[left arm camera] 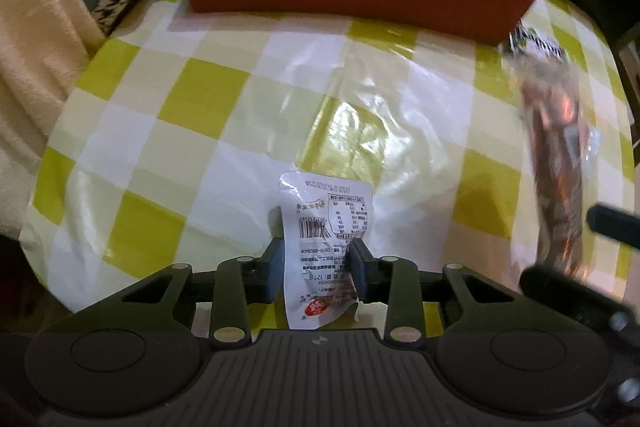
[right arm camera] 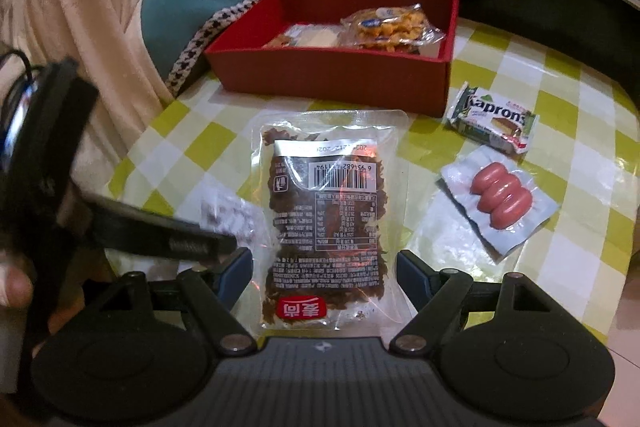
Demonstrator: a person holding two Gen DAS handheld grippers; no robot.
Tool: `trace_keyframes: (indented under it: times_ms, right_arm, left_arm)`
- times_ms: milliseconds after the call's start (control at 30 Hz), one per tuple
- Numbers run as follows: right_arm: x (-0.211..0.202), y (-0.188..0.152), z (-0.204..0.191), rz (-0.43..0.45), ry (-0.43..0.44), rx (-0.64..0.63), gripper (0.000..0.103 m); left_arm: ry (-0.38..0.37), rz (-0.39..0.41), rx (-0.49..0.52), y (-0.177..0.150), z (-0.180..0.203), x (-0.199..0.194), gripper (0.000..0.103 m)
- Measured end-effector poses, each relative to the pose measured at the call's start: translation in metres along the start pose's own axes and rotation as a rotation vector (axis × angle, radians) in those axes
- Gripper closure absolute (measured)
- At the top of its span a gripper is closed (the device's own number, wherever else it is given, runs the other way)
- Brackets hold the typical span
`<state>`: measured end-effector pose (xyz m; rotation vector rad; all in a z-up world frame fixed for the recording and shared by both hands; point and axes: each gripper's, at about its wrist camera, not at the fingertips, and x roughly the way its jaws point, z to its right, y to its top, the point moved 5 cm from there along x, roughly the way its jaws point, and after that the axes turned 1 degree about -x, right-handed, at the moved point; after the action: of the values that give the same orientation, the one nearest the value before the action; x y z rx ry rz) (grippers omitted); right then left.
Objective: Organize snacks
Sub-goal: 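Carry the white packet and jerky bag with both tools over the red box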
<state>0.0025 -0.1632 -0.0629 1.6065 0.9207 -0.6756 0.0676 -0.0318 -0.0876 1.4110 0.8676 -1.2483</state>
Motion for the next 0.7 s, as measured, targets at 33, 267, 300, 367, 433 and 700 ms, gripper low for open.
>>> trace_keyframes:
  times_ms: [33, 267, 300, 367, 433, 700]
  right_arm:
    - [-0.002, 0.0, 0.001, 0.005, -0.001, 0.005, 0.019]
    - [-0.012, 0.008, 0.006, 0.042, -0.005, 0.023, 0.019]
    - [-0.013, 0.009, 0.005, 0.048, -0.006, 0.023, 0.019]
    - [-0.014, 0.013, 0.008, 0.057, -0.01, 0.033, 0.019]
    - [-0.012, 0.017, 0.011, 0.06, -0.019, 0.039, 0.019]
    - [-0.003, 0.039, 0.019, 0.08, -0.051, 0.062, 0.019]
  left_arm:
    - [-0.002, 0.002, 0.004, 0.001, 0.0, 0.0, 0.061]
    - [-0.013, 0.045, -0.004, 0.009, -0.001, -0.019, 0.061]
    - [-0.016, 0.053, -0.006, 0.011, -0.001, -0.023, 0.061]
    - [-0.027, 0.069, -0.011, 0.017, -0.002, -0.03, 0.061]
    - [-0.035, 0.094, -0.002, 0.024, 0.0, -0.037, 0.061]
    - [-0.041, 0.168, -0.001, 0.053, -0.001, -0.047, 0.061]
